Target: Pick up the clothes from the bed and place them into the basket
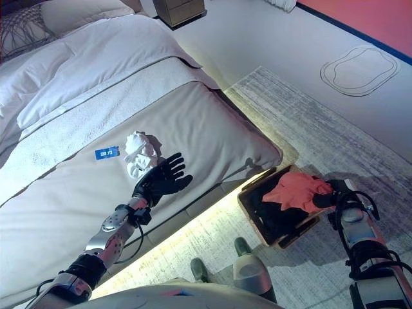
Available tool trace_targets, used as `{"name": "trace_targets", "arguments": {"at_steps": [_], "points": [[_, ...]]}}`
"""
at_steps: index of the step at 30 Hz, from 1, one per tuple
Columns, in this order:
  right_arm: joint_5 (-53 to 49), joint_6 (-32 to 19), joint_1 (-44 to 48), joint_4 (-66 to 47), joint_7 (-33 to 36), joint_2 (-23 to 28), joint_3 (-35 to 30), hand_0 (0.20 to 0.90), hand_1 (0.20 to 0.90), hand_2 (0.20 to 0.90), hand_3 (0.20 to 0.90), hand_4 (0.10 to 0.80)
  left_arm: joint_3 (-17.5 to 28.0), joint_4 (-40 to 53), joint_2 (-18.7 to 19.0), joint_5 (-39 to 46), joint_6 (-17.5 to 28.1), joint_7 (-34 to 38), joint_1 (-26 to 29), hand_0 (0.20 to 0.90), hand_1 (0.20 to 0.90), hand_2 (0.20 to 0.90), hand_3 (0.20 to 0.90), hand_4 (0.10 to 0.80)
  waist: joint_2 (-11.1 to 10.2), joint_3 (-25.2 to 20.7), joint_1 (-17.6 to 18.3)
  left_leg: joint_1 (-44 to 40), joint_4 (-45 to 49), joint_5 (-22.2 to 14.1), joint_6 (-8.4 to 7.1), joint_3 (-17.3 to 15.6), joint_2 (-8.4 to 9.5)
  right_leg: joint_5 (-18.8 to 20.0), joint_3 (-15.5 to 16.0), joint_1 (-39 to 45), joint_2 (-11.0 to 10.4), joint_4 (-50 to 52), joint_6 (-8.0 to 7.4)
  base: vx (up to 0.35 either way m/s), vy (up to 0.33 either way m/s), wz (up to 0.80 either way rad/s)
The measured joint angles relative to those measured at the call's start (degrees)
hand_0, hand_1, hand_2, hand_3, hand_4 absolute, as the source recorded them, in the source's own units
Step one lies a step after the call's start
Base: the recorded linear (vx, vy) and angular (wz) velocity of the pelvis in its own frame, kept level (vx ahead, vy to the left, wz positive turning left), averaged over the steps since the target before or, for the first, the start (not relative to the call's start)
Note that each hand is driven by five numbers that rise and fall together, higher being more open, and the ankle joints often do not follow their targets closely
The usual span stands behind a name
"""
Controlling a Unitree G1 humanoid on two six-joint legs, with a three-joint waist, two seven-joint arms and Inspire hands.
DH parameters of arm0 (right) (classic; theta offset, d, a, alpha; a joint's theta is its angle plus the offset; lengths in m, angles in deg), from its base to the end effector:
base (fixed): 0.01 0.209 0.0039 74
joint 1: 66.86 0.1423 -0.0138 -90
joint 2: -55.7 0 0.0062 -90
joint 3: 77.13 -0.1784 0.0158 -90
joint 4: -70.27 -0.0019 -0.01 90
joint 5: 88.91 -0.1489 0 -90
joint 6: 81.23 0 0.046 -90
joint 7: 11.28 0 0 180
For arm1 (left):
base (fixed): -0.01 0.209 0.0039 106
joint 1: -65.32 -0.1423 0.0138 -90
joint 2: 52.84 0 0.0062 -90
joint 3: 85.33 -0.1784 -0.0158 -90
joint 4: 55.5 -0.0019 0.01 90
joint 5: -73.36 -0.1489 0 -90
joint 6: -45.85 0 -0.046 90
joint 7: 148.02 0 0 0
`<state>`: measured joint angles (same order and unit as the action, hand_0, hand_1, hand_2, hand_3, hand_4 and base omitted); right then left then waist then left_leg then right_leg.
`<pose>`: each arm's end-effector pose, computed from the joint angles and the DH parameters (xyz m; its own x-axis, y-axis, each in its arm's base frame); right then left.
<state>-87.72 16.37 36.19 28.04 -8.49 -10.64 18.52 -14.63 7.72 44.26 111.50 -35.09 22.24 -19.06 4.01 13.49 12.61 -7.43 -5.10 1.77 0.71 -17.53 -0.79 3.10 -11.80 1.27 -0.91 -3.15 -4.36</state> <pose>0.2071 -0.3387 0.0123 0.7263 -0.4794 -0.4926 0.0174 0.7292 -0.6840 0.2102 0.1955 -0.0145 0.9270 -0.2597 -0.2706 0.2007 0.9530 -0.2271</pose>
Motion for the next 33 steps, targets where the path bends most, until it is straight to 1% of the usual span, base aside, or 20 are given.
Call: {"name": "trace_targets", "arguments": {"at_steps": [6,15,19,23,27,28,30,31,33], "points": [[0.03,0.01,0.27,-0.08,1.09,0.01,0.0,0.9,0.9,0.9,0.9,0.8,-0.74,0.0,-0.03,-0.01,0.0,-0.86,0.0,0.9,0.9,0.9,0.9,0.8,1.27,0.89,0.02,0.34,-0.02,0.0,0.0,0.01,-0.04,0.0,-0.06,-0.38,0.08,0.0,0.0,0.0,0.0,0.0],[0.16,0.23,0.41,-1.07,2.1,0.01,-0.01,0.9,0.9,0.9,0.9,0.8,-0.76,0.0,-0.03,0.0,0.04,-0.73,-0.02,0.9,0.9,0.9,0.9,0.8,1.37,1.15,-0.11,1.07,0.01,0.12,-0.16,0.15,-0.04,0.05,0.09,-0.93,0.05,-0.01,0.06,0.0,0.0,0.0],[0.4,0.49,0.43,-3.1,4.48,0.01,-0.01,0.9,0.9,0.9,0.9,0.8,-0.69,0.0,-0.03,0.04,0.08,-0.42,-0.03,0.9,0.9,0.9,0.9,0.8,1.41,2.19,-0.28,1.05,0.01,0.19,-0.26,0.58,-0.07,0.05,0.59,-0.71,0.0,-0.05,0.05,0.04,-0.024,0.06],[0.64,1.23,0.46,-8.64,7.37,0.07,-0.01,0.9,0.9,0.9,0.9,0.8,-0.61,0.0,-0.64,0.06,0.09,0.53,-0.26,0.9,0.9,0.9,0.9,0.8,1.57,3.12,-0.31,1.05,0.01,0.53,-0.44,2.18,-0.01,0.06,1.92,0.18,-0.22,-0.58,0.07,0.016,-0.012,0.17],[0.6,1.41,1.8,-13.77,10.63,0.05,0.38,0.9,0.9,0.9,0.9,0.8,-0.58,-0.01,-2.66,0.12,0.2,0.94,-0.22,0.9,0.9,0.9,0.9,0.8,1.67,3.21,-2.04,1.09,0.02,0.94,-0.47,3.94,-0.01,0.17,3.55,1.12,-0.35,-1.3,0.24,0.004,-0.018,0.22],[0.59,1.44,3.87,-14.13,12.24,0.04,1.62,0.9,0.9,0.9,0.9,0.8,-0.59,-0.01,-3.28,0.13,0.23,1.03,-0.24,0.9,0.9,0.9,0.9,0.8,1.68,3.25,-3.11,1.25,0.03,1.13,-0.53,4.58,0.01,0.24,4.16,1.31,-0.37,-1.5,0.34,-0.062,-0.045,0.36],[0.59,1.48,7.4,-14.41,15.55,-0.05,4.26,0.9,0.9,0.9,0.9,0.8,-0.67,0.0,-3.7,0.15,0.35,1.95,-0.02,0.9,0.9,0.9,0.9,0.8,1.76,3.31,-4.1,2.3,0.04,1.85,-0.69,6.57,0.04,0.29,5.92,1.25,-0.53,-1.79,0.42,-0.085,-0.041,0.39],[0.58,1.49,8.31,-14.41,16.03,-0.08,4.68,0.9,0.9,0.9,0.9,0.8,-0.69,0.0,-3.79,0.15,0.36,2.17,0.13,0.9,0.9,0.9,0.9,0.8,1.78,3.33,-4.45,2.65,0.04,2.02,-0.69,6.94,0.04,0.39,6.23,1.05,-0.52,-1.83,0.57,-0.047,-0.027,0.42],[0.63,1.47,12.96,-14.34,18.94,-0.12,7.58,0.9,0.9,0.9,0.9,0.8,-0.78,-0.66,-4.31,0.16,0.92,3.17,0.61,0.9,0.9,0.9,0.9,0.8,1.95,3.65,-6.31,3.77,0.05,2.83,-0.85,9.34,0.02,0.45,8.27,0.93,-0.55,-1.99,0.66,0.006,-0.021,0.51]]}}
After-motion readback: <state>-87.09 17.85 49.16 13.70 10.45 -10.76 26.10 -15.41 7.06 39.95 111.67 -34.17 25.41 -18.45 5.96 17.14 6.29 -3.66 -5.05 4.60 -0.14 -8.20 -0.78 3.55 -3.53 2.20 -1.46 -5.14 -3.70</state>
